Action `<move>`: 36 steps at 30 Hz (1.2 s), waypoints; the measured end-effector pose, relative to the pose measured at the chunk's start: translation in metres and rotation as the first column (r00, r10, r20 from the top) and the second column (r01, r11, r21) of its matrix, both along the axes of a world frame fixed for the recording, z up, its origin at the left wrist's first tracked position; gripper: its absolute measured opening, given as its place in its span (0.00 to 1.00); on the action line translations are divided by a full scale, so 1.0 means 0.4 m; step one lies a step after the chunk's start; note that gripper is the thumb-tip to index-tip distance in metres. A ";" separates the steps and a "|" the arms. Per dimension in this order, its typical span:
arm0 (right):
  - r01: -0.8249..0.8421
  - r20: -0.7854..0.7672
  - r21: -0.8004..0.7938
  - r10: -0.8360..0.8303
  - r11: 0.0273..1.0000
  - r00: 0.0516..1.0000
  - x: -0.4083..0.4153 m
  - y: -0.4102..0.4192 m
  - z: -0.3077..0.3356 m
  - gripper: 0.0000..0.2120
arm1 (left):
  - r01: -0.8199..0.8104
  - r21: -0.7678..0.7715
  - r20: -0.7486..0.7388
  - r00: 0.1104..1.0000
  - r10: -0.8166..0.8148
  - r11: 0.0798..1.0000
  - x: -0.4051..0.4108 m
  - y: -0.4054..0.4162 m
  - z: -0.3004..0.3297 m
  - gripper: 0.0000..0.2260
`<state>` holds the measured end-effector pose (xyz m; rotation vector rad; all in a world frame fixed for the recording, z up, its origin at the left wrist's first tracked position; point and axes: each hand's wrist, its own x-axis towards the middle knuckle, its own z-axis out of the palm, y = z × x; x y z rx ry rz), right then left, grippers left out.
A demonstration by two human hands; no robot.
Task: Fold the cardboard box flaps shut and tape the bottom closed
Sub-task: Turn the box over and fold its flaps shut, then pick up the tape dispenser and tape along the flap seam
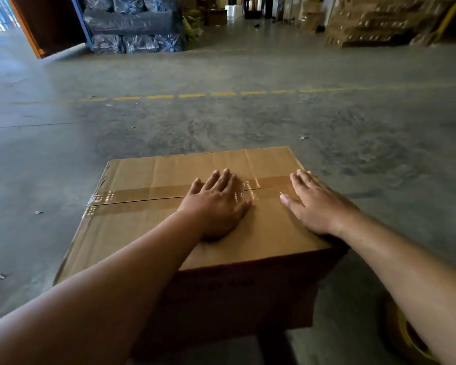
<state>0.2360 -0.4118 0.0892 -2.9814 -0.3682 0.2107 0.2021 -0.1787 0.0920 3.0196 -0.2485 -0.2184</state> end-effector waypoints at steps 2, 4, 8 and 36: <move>-0.003 -0.031 0.148 0.008 0.989 1.000 -0.013 -0.026 0.002 0.36 | -0.006 0.018 -0.006 1.000 0.007 1.000 0.010 -0.026 0.000 0.36; -0.007 -0.028 0.331 0.017 0.944 0.999 -0.024 -0.045 0.010 0.34 | 0.016 0.007 0.012 1.000 -0.016 1.000 0.027 -0.083 0.002 0.36; 0.098 -0.066 0.628 -0.072 0.772 0.995 -0.037 -0.111 0.011 0.28 | 0.101 -0.020 0.050 0.994 -0.100 0.995 0.071 -0.215 0.014 0.36; 0.741 -0.229 0.095 -0.710 0.665 0.666 -0.258 -0.476 -0.429 0.39 | 0.198 -0.021 0.063 0.979 -0.196 0.980 0.104 -0.261 -0.019 0.40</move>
